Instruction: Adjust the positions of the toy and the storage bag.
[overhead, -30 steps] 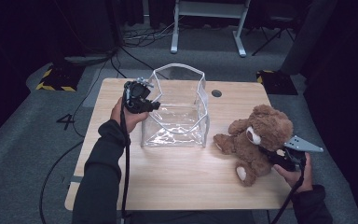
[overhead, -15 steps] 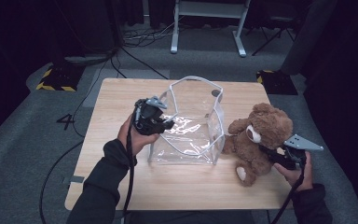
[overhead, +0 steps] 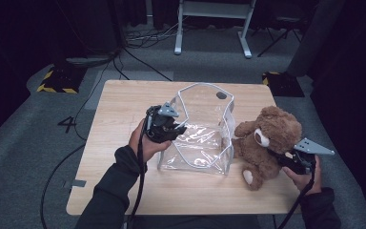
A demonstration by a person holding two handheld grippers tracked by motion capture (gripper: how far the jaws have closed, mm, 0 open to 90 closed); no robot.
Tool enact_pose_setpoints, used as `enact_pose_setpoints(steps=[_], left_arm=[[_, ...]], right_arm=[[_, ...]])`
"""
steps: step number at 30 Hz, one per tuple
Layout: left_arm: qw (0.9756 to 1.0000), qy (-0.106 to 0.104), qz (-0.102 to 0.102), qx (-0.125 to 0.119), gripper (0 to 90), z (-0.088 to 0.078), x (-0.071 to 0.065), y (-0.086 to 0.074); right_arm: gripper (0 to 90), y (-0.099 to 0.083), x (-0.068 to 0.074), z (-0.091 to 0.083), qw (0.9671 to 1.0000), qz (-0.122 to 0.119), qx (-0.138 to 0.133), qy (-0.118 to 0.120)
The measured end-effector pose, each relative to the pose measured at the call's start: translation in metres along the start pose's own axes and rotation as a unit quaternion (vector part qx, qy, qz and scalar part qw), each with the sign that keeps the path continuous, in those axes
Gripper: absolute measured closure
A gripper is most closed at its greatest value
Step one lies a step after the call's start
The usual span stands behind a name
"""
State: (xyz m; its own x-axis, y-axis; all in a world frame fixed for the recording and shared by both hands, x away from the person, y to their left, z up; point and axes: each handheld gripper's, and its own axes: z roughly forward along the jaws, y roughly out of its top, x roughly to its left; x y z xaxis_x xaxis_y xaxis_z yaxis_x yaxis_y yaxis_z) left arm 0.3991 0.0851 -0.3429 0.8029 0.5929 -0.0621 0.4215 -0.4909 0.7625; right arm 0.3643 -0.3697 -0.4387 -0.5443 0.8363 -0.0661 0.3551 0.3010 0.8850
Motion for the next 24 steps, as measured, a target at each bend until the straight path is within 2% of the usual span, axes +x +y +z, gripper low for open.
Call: enact_pose_setpoints(steps=[7, 10, 12, 14, 16, 18, 21, 24], left_arm=[[1.0000, -0.001, -0.001, 0.001, 81.0, 0.013, 0.001, 0.008], [1.0000, 0.004, -0.002, -0.005, 78.6, 0.011, 0.000, 0.007], [0.9999, 0.008, -0.004, -0.013, 70.5, 0.006, 0.000, 0.005], [0.9995, 0.027, -0.013, -0.014, 53.0, 0.000, -0.001, 0.002], [0.9990, 0.034, -0.018, -0.025, 46.9, -0.005, -0.002, -0.002], [0.9979, 0.044, -0.012, -0.046, 37.6, -0.012, -0.003, -0.007], [0.9957, 0.075, -0.004, -0.055, 30.0, -0.020, -0.008, -0.010], [0.9952, 0.065, 0.003, -0.073, 23.8, -0.029, -0.010, -0.013]], right_arm=[[59.6, -0.001, -0.005, -0.002, 1.0000, 0.006, -0.004, 0.000], [59.8, -0.002, -0.007, -0.002, 1.0000, 0.008, -0.005, -0.001], [60.3, -0.002, -0.007, -0.003, 1.0000, 0.007, -0.005, -0.003], [61.2, -0.002, -0.007, -0.003, 0.9999, 0.009, -0.007, -0.003], [61.6, -0.002, -0.008, -0.003, 0.9999, 0.009, -0.008, -0.003], [61.9, -0.002, -0.008, -0.004, 0.9999, 0.011, -0.007, 0.000], [62.0, -0.003, -0.009, -0.004, 0.9999, 0.012, -0.008, -0.001], [61.9, -0.003, -0.010, -0.005, 0.9999, 0.010, -0.009, -0.001]])
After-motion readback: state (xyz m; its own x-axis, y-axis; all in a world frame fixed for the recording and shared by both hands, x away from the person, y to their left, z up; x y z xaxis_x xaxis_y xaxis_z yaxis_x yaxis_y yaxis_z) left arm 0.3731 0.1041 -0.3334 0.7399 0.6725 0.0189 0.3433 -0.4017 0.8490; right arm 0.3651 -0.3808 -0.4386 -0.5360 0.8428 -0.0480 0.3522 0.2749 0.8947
